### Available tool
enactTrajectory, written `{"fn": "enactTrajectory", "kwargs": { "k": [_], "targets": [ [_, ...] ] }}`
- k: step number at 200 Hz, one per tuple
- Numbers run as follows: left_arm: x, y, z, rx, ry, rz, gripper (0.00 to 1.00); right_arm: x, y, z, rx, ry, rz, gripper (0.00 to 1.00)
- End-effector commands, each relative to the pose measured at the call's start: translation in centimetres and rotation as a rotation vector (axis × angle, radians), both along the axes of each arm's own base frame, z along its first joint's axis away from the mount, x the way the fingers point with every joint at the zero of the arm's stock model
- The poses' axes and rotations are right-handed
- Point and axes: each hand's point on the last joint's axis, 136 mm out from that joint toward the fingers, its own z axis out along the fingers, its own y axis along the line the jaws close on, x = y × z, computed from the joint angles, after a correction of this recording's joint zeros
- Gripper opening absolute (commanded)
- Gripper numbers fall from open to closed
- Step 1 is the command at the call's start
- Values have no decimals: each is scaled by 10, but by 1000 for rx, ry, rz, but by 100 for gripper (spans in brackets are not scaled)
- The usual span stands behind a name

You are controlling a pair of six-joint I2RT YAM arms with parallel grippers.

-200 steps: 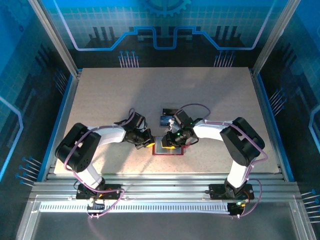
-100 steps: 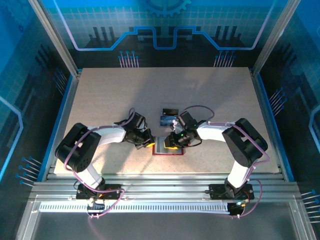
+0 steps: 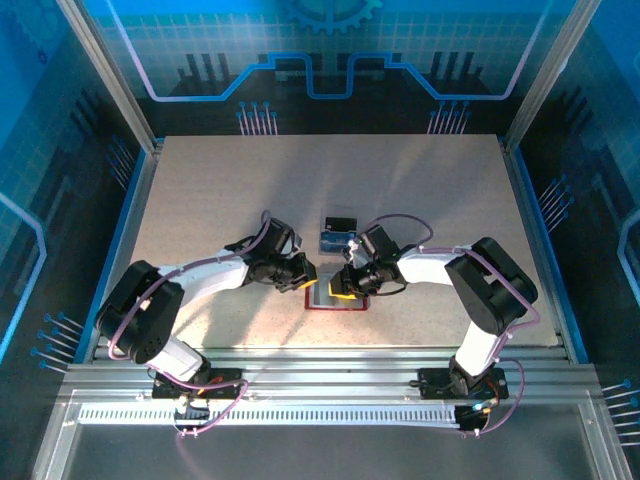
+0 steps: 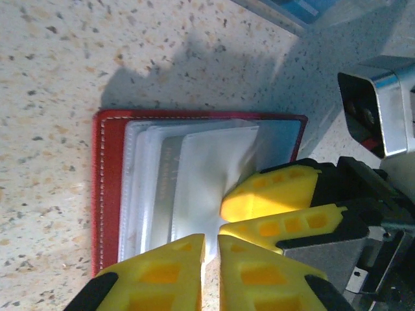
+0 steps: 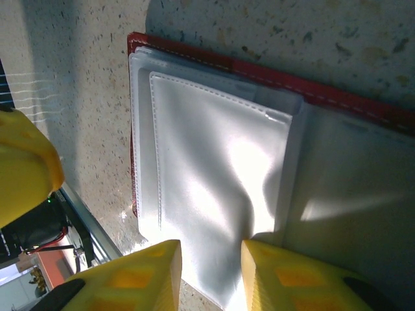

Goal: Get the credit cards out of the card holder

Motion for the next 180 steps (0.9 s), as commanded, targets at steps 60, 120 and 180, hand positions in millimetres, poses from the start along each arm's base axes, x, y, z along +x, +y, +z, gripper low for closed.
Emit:
{"fn": "enactTrajectory", "kwargs": {
  "k": [60, 120, 180],
  "targets": [
    [-8, -11, -25, -21, 93, 5, 27, -8, -11, -14, -1, 59, -40, 31],
    [-10, -9, -36, 3, 118, 6, 29, -8, -11, -15, 22, 69, -58, 30],
    [-12, -14, -36, -19, 125, -5, 29, -9, -12, -15, 27, 73, -60, 30]
  ]
}}
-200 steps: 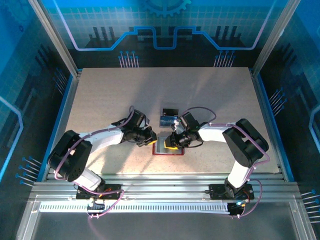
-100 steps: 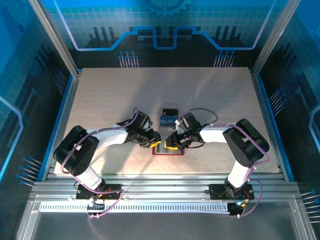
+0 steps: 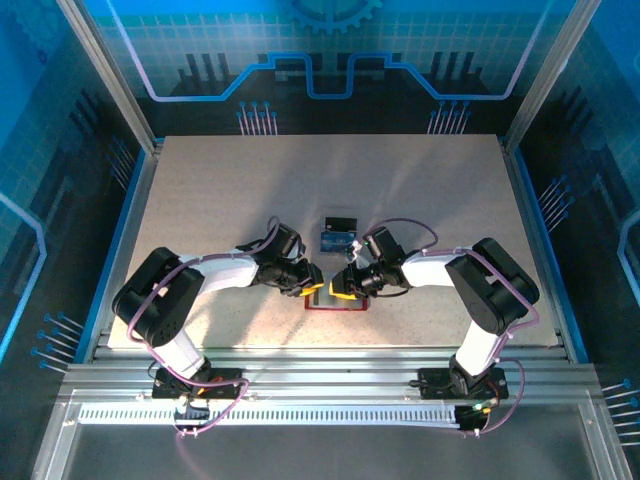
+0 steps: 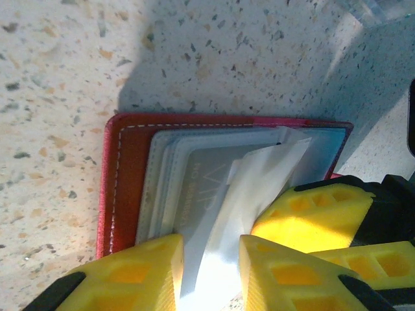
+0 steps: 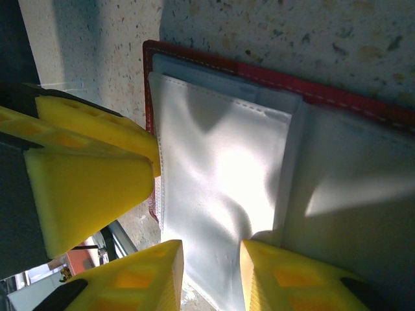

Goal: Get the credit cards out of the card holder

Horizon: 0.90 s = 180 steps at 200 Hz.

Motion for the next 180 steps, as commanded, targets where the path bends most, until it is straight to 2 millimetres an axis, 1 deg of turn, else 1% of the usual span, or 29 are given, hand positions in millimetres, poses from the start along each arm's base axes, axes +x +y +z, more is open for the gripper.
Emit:
{"fn": "enactTrajectory", "kwargs": {
  "k": [1, 42, 85, 100, 130, 180],
  "targets": [
    [-9, -6, -6, -22, 38, -16, 29, -10, -12, -17, -55, 59, -22, 30],
    [-10, -14, -4, -45, 35, -30, 25, -10, -11, -16, -50, 60, -23, 30],
    [-9, -14, -2, -53, 31, -23, 20, -8, -10, -12, -38, 52, -22, 30],
    [-9, -14, -2, -50, 31, -25, 19, -7, -8, -7, -24, 45, -24, 30],
    [-9, -15, -1, -50, 31, -29, 20, -2, -5, 12, 5, 8, -29, 32],
    [-4, -19, 7, -66, 11, -38, 21, 2, -13, 34, -47, -37, -25, 33]
  ]
}}
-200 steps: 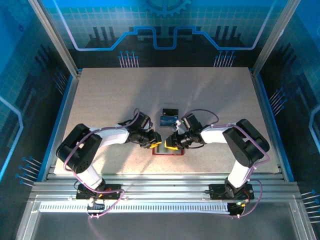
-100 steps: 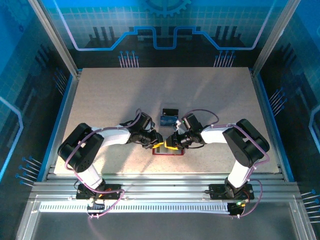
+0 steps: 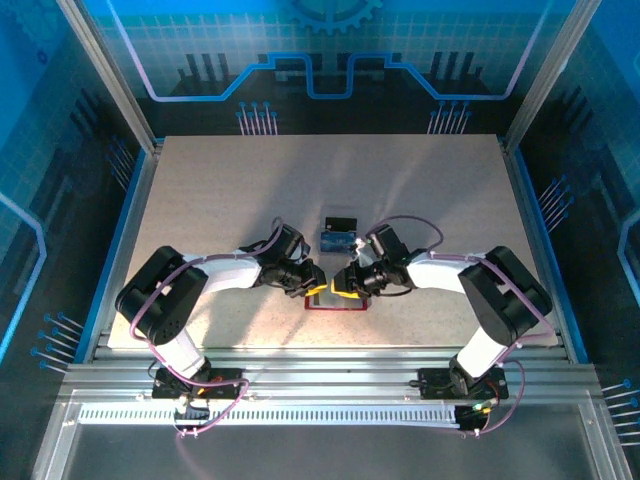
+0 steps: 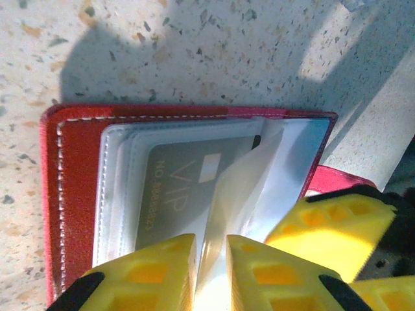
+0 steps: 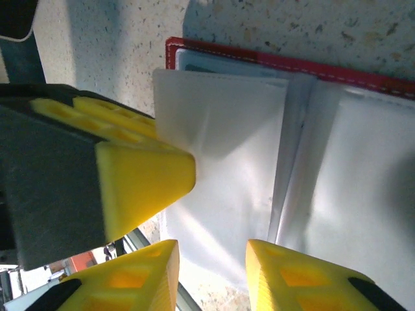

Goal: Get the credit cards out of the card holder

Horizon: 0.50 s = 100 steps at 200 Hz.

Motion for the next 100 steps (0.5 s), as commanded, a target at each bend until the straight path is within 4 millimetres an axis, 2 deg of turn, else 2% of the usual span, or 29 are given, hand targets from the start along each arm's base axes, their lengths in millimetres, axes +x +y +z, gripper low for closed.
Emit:
{"fn": "enactTrajectory", "kwargs": {
  "k": [1, 58, 100],
  "targets": [
    [-2, -7, 5, -26, 6, -22, 21, 4, -8, 14, -37, -23, -5, 33],
    [3, -13, 23, -52, -28, -32, 25, 12, -36, 34, -100, -81, -35, 34],
    [6, -25, 38, -73, -54, -60, 30, 18, -57, 45, -114, -106, -74, 34]
  ]
}}
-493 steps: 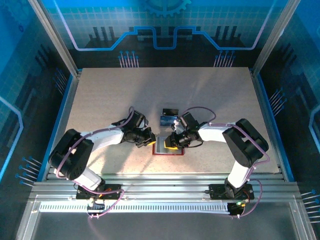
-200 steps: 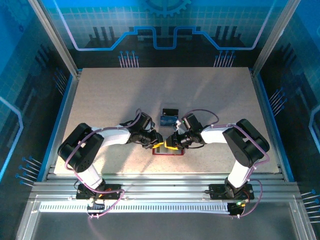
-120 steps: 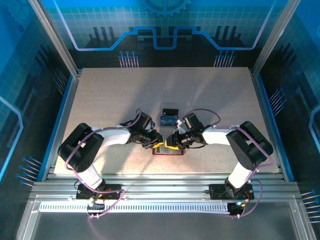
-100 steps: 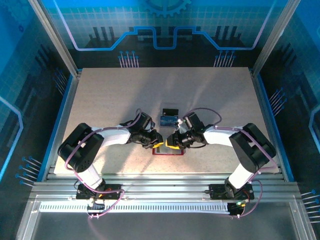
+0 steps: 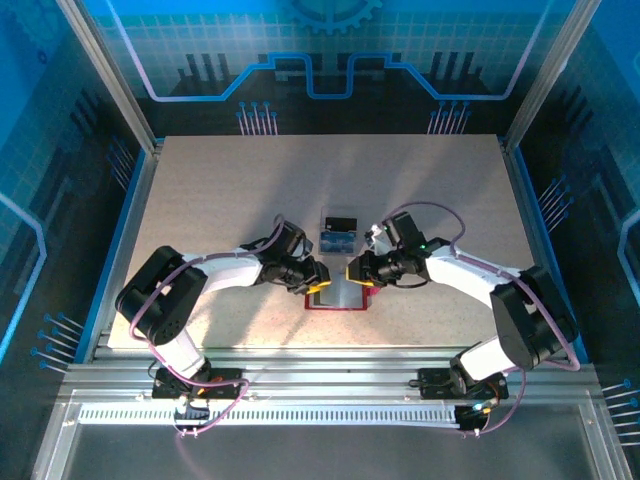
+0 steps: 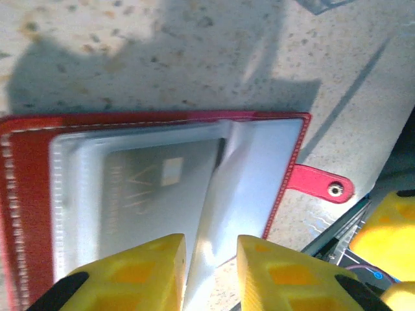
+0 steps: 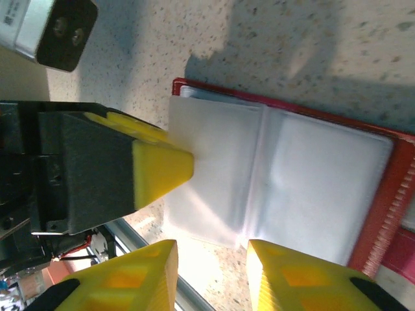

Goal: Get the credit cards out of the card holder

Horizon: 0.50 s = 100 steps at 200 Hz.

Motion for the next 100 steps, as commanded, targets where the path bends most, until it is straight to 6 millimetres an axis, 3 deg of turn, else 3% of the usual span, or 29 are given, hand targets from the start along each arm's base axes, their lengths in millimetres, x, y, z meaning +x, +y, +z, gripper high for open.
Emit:
{"fn": "enactTrajectory", "kwargs": {
  "k": [1, 53, 100],
  "targets": [
    [0, -15, 25, -49, -32, -45, 30, 1, -15, 8, -28, -15, -11, 34],
    [2, -31, 36, -70, -43, -78, 36, 4, -31, 14, -23, -33, -54, 35],
    [-2, -48, 34, -82, -42, -111, 43, 4, -38, 16, -14, -36, -72, 35]
  ]
}}
